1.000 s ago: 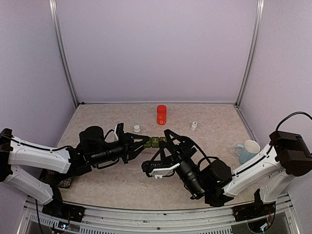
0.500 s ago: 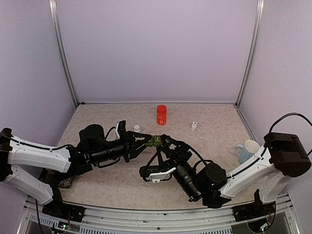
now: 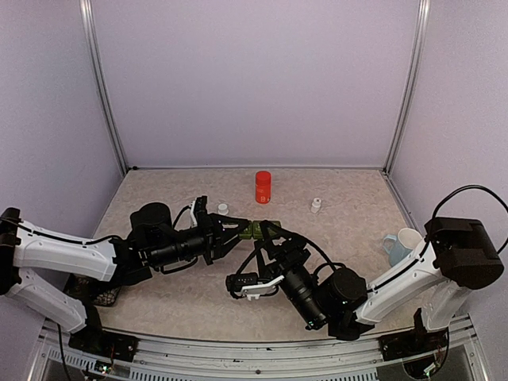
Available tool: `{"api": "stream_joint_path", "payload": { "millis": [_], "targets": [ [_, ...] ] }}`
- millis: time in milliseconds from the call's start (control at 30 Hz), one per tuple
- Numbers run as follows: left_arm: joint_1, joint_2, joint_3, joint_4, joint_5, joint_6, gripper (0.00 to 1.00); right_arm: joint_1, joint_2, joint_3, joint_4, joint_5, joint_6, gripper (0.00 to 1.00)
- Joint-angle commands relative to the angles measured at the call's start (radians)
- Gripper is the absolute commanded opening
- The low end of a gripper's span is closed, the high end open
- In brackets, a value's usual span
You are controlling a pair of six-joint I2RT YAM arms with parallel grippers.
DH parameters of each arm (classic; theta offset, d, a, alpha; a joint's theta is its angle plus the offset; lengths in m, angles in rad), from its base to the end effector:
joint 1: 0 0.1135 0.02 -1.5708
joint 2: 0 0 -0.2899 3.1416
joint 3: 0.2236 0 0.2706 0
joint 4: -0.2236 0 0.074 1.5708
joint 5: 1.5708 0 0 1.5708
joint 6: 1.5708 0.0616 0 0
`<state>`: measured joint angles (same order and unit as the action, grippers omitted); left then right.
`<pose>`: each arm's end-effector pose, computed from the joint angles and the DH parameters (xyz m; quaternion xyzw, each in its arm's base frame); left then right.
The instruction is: Sort the pills into containers
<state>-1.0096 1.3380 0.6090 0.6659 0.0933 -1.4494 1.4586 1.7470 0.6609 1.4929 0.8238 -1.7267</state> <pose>0.1681 -0.2782 0.2560 -0.1277 0.7177 -0.6557 0.1968 0.0845 0.3460 0.2392 -0.5109 0.3234 -0.3204 0.7292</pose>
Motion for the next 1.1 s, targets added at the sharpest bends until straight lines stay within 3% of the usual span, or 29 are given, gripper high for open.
{"api": "stream_joint_path", "payload": {
  "millis": [0, 1067],
  "targets": [
    [-0.020, 0.016, 0.017, 0.008, 0.019, 0.016, 0.00, -0.007, 0.003, 0.023, 0.058, 0.008, -0.025, 0.74],
    [-0.008, 0.015, -0.014, -0.013, -0.004, 0.022, 0.00, -0.008, -0.026, 0.024, 0.068, -0.012, -0.050, 0.70]
  ]
}}
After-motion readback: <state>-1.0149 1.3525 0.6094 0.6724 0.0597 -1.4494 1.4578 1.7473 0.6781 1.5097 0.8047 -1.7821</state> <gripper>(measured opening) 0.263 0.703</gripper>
